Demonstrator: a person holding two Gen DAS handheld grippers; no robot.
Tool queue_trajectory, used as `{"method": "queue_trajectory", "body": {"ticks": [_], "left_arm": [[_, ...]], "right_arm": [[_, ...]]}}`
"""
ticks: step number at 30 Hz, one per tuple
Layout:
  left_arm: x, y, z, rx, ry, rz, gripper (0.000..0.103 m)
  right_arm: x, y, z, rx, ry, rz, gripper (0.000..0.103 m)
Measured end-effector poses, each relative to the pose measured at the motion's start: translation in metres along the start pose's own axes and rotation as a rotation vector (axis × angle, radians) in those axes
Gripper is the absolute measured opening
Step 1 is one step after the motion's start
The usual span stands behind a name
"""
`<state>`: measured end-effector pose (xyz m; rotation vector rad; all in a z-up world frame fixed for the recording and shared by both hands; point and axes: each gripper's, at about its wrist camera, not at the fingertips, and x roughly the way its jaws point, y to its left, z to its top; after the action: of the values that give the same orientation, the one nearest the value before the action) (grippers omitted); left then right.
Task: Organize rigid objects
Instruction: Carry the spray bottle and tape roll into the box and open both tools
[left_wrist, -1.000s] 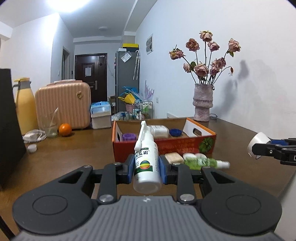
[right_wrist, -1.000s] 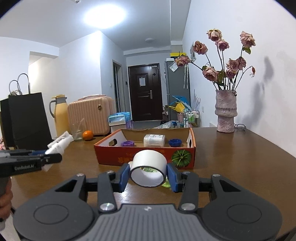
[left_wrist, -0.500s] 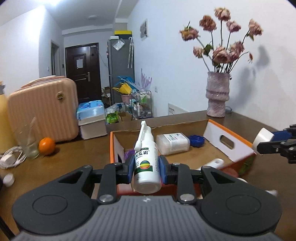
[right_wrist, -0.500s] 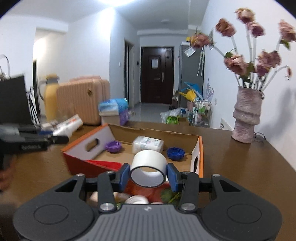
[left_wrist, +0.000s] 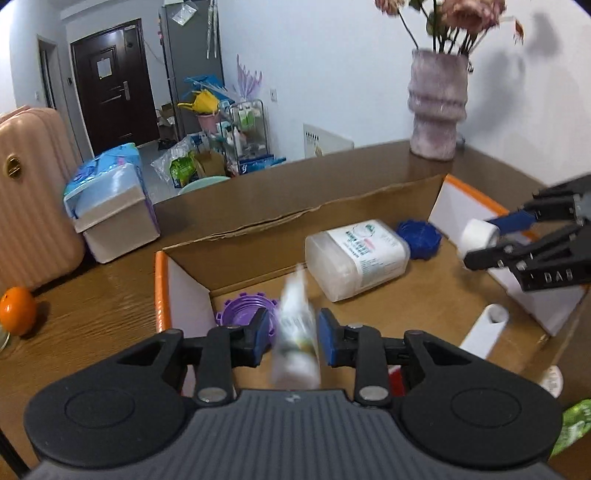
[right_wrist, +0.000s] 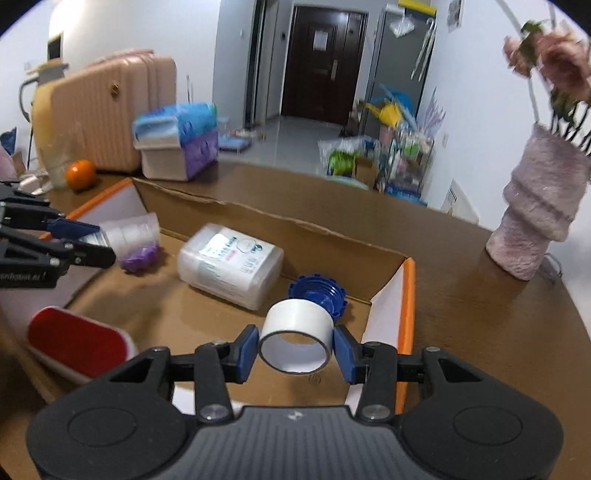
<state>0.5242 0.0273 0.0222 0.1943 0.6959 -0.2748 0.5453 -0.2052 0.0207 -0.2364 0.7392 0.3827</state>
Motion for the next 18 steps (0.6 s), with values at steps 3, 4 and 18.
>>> {"method": "queue_trajectory", "body": {"ticks": [3,4,18], "left_arm": [[0.004,0.000,-0.001,-0.007,-0.019,-0.019,0.048],[0.005,0.001,-0.001,-0.011,-0.021,-0.024,0.048],[-0.019,0.014,0.001,-0.052,-0.047,0.005,0.056]], "right_arm": [[0.010,0.003,0.006,-0.010,0.003,-0.005,0.055],[0.010,0.005,0.007,-0.020,-0.004,-0.004,0.058],[-0.009,-0.006,0.024,0.000,-0.044,-0.028,0.059]]}}
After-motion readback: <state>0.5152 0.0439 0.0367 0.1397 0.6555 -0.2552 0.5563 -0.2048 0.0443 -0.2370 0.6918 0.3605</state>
